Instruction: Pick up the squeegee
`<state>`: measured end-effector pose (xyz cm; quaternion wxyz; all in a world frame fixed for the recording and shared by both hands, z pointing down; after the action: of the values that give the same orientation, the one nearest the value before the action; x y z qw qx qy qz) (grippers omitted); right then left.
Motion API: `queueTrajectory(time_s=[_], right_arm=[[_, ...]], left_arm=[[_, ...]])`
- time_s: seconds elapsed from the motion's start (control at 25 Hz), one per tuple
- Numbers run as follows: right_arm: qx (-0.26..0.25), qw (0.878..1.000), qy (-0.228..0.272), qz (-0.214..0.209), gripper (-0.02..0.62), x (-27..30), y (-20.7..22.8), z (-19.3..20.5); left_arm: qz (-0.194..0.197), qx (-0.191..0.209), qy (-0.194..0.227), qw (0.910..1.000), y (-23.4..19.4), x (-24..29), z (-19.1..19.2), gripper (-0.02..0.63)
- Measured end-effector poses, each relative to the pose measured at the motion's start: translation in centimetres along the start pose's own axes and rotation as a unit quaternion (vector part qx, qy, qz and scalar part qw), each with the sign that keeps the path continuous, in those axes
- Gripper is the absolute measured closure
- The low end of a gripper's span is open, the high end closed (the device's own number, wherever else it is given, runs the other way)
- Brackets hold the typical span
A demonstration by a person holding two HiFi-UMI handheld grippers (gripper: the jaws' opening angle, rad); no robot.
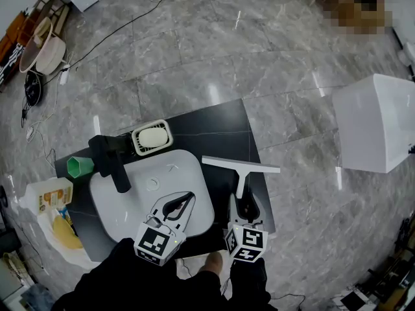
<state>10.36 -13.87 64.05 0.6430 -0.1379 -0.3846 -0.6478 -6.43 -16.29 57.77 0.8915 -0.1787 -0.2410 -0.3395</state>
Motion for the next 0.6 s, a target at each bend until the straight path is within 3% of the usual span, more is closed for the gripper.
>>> queueTrajectory(time_s=[0.4, 0.6], right_arm=[[-0.019, 1.0, -0.014, 0.015, 0.367, 1.5, -0.2, 0.2], [-0.024, 0.999, -0.02, 0.027, 0.406, 1.7, -0.2, 0.2]], left_arm=[[-0.002, -0.007, -0.004, 1.0, -0.9, 0.4, 0.4, 0.577], [-0.002, -0.012, -0.005, 0.9999, -1.2, 0.5, 0.5, 0.578]])
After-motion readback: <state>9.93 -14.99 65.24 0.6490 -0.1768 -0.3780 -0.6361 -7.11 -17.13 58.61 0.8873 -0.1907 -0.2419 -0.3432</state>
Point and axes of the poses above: the fingertips, and each gripper's own axes: x forward along the fingers, y to its right, z out of its underside, the point moved 4 cm from there along -x, backward along the fingers, and after that the axes turned 9 degrees about x, right-handed, at the moved point
